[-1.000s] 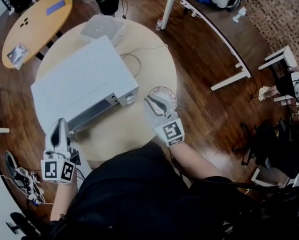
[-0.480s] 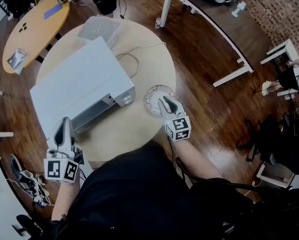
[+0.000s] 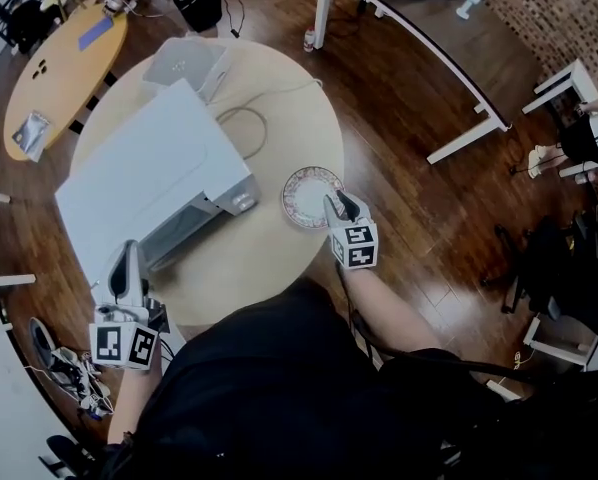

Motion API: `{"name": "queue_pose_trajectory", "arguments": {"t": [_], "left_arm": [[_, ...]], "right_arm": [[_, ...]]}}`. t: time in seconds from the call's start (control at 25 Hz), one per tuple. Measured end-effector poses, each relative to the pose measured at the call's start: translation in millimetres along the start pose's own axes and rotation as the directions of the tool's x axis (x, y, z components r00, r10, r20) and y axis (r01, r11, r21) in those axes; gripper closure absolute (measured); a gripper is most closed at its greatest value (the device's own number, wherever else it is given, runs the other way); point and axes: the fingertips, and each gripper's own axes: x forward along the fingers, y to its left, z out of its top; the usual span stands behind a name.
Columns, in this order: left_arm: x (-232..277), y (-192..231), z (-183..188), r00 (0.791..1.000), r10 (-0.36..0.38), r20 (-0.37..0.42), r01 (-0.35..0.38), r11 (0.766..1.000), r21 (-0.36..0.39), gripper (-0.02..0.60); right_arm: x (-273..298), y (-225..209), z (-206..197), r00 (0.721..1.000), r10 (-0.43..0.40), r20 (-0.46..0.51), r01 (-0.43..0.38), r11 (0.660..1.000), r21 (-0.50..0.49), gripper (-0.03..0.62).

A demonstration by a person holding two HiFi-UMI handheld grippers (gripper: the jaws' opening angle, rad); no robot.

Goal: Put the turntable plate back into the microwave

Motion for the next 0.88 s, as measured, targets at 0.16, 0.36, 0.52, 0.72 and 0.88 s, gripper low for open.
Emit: {"name": "queue_pose_trajectory", "arguments": {"t": [0.16, 0.36, 0.52, 0.72, 0.88], "left_arm": [[0.1, 3.1, 2.7, 1.000, 0.014, -0.016, -0.014, 1.000, 0.007, 0.577], [9.1, -8.3, -2.5, 1.000, -0.004, -0.023, 0.003, 1.000, -0.004, 0.577], [13.0, -14.7, -6.4, 0.999, -0.011, -0.039, 0.011, 1.000, -0.001, 0.577], [16.5, -19.1, -5.6, 0.998, -0.001, -0.070, 0.002, 1.000, 0.013, 0.578], [19.8, -26.5, -8.0, 0.996, -0.004, -0.092, 0.006, 1.000, 0.022, 0.577]], "right_arm": [[9.2, -3.0, -7.8, 0.999, -0.022, -0.024, 0.023, 0.999, 0.031, 0.467], [9.2, -16.5, -19.9, 0.998, -0.040, -0.058, 0.043, 0.998, 0.052, 0.459], [7.7, -30.5, -31.6, 0.995, -0.069, -0.077, 0.075, 0.995, 0.071, 0.454], [8.9, -39.5, -41.9, 0.992, -0.085, -0.088, 0.094, 0.990, 0.108, 0.437], [13.8, -41.6, -52.9, 0.992, -0.070, -0.101, 0.085, 0.985, 0.152, 0.421]]}}
